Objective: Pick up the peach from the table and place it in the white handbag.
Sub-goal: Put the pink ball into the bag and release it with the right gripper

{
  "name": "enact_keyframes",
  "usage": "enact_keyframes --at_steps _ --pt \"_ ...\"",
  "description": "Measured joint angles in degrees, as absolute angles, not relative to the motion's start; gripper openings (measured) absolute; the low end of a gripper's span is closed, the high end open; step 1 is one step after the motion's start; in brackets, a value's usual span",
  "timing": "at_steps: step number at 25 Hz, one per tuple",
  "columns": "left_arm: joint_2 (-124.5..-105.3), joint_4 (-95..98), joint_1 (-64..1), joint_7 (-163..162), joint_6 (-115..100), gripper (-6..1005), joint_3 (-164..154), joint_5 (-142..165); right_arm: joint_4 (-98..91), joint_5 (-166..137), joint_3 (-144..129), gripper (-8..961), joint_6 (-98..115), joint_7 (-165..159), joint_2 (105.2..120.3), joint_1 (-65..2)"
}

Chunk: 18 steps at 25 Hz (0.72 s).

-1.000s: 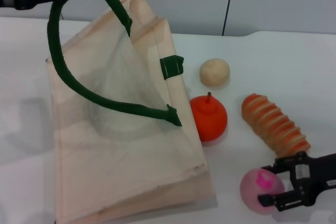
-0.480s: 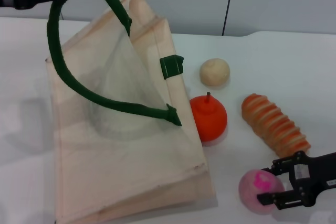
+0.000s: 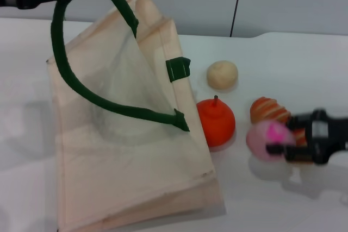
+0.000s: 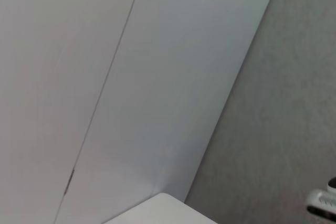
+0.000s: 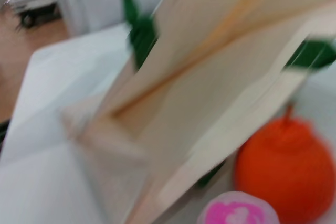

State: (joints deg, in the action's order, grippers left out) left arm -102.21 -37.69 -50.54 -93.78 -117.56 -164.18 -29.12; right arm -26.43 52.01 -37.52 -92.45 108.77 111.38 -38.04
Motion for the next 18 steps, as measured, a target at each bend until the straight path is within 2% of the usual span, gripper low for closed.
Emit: enact_keyframes --at_steps 5,9,13,18 --pt "-102.27 -37.39 -51.53 -93.73 -117.60 218 -164.18 -28.78 -27.01 53.74 -31.84 538 -93.79 109.89 111.59 -41.35" --pt "-102.28 -37.33 -52.24 -93.74 -117.60 221 -164.18 -28.77 -26.86 56.26 -31.76 531 -92.96 110.34 113.08 -45.16" --pt "-102.31 -37.23 -52.88 -93.75 -117.60 224 -164.18 -28.77 -26.41 56.16 -31.88 532 -89.86 110.34 115.30 -49.02" --pt "-102.40 -37.15 -53.61 -93.77 -117.60 227 -164.18 -28.76 -22.79 56.08 -33.99 528 -86.48 110.39 115.73 -52.53"
